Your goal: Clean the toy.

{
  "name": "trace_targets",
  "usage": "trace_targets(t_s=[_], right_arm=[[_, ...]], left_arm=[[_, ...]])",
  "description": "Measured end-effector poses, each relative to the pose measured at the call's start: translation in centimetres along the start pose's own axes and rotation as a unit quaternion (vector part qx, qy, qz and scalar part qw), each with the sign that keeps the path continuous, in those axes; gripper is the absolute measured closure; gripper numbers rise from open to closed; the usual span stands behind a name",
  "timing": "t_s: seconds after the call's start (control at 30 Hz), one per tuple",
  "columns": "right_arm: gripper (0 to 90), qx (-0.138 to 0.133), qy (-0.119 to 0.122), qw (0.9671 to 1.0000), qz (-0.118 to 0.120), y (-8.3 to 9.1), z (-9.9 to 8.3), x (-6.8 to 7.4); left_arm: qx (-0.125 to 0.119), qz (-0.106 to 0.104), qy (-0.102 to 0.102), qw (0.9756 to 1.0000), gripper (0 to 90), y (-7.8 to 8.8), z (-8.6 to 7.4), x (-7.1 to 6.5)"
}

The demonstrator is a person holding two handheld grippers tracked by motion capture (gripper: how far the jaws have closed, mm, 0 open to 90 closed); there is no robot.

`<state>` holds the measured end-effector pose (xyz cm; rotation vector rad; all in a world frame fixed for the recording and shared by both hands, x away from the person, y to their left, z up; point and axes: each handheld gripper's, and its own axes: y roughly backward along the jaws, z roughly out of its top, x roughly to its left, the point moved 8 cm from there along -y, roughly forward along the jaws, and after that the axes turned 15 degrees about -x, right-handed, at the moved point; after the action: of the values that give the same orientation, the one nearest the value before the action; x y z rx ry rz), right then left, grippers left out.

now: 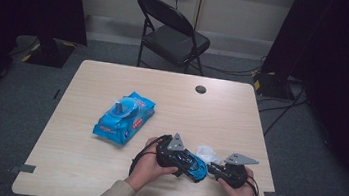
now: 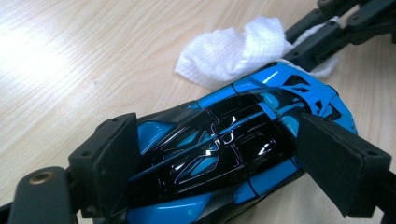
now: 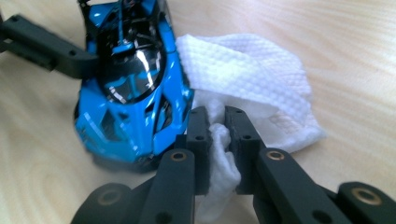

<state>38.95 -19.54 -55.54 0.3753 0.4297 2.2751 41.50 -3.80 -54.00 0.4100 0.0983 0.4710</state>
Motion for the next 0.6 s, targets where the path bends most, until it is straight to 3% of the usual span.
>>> trace_targets(t_s=[0.6], right_arm=[[82.2, 0.021, -0.012, 0.9977, 0.064, 2.2, -1.3, 2.7]], left_arm=[[-0.001, 0.002, 0.001, 1.0, 13.9, 0.0, 0.0, 0.0]])
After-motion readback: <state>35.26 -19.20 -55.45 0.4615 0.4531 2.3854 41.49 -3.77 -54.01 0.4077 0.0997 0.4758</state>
